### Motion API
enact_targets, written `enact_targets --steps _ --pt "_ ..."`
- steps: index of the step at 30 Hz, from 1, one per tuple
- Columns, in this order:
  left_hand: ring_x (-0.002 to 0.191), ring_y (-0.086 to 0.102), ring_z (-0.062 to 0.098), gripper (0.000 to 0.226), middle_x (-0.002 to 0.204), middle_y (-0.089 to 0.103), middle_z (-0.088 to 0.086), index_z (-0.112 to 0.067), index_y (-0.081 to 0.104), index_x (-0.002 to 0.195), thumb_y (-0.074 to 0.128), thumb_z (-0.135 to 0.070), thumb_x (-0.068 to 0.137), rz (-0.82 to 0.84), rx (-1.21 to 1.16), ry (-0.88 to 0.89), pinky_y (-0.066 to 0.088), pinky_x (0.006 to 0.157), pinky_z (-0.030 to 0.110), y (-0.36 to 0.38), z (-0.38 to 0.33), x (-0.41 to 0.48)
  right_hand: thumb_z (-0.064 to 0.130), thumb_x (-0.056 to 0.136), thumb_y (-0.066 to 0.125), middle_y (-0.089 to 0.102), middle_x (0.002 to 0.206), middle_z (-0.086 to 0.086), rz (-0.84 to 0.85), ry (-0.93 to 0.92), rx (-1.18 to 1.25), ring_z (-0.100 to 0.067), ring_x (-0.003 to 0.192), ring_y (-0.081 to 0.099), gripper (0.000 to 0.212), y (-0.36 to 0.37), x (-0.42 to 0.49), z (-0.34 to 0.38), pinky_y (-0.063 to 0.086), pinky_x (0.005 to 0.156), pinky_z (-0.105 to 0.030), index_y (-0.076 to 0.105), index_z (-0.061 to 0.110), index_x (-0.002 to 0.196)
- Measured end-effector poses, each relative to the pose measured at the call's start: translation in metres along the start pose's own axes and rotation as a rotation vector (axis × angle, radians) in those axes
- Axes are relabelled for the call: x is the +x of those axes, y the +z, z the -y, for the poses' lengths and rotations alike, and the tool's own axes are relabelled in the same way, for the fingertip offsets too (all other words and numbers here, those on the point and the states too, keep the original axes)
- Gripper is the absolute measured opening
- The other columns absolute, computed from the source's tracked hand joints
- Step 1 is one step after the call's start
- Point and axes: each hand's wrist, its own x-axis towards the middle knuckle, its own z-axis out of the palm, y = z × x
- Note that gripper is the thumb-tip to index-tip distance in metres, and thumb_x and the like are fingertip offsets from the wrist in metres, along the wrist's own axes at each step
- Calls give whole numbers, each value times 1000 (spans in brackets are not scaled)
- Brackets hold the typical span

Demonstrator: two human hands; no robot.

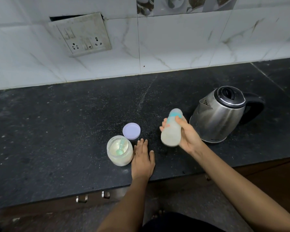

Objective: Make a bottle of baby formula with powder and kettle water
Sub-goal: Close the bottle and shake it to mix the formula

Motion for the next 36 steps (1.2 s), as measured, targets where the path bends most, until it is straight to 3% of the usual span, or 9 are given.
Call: enact_targets --steps 7,11,15,18,22,28,31,34,36 --pt "143 24 22 48 153 32 6 -13 37 143 41 -28 97 2 20 -18 13 116 31 2 1 1 13 89 59 60 101 -18 -10 -50 -3 -28 85 66 56 -7 3 -4 57 78 -47 34 18 139" --pt "143 24 21 49 154 31 5 -13 37 143 43 -27 97 -2 21 -21 12 116 30 2 0 1 17 78 74 62 108 -20 98 27 -139 -31 89 66 69 -6 -2 -3 57 77 -46 39 23 138" --pt "143 26 23 48 153 32 6 -13 37 143 43 -26 97 -2 21 -25 12 116 31 2 -1 1 13 89 61 57 104 -20 17 -32 0 -29 84 65 51 -4 2 0 58 78 -46 38 19 133" --pt "143 23 22 49 154 30 5 -14 36 144 43 -27 98 0 25 -25 14 117 32 2 -1 1 18 73 75 63 110 -20 133 91 -119 -31 86 67 70 -7 -9 -4 57 76 -45 43 23 134" --pt "144 21 19 50 154 30 5 -14 35 145 40 -29 97 3 30 -18 13 118 32 3 -1 1 16 79 66 58 99 -16 -23 -26 96 -26 79 64 62 -11 6 2 57 73 -41 38 13 134" --pt "144 20 19 51 155 28 3 -16 33 146 37 -32 97 4 38 -28 12 116 30 4 0 1 21 65 83 61 94 -10 82 112 -132 -21 68 61 81 -9 -6 1 55 59 -34 43 27 135" --pt "144 22 19 57 155 29 3 -16 34 145 27 -40 94 4 46 -35 11 116 28 3 -1 0 26 83 68 56 97 -12 -77 112 41 -20 67 66 66 1 1 3 58 59 -34 38 20 141" --pt "144 23 18 61 154 30 2 -17 36 144 22 -43 91 -2 44 -34 8 115 26 4 0 0 33 93 56 57 106 -12 -138 118 145 -27 85 70 38 9 6 7 61 71 -44 51 14 126" --pt "144 23 18 57 154 31 2 -17 37 144 28 -39 92 -2 43 -40 9 115 27 4 -1 1 39 93 53 64 103 -10 -138 162 162 -26 89 69 39 13 7 11 58 74 -38 55 11 120"
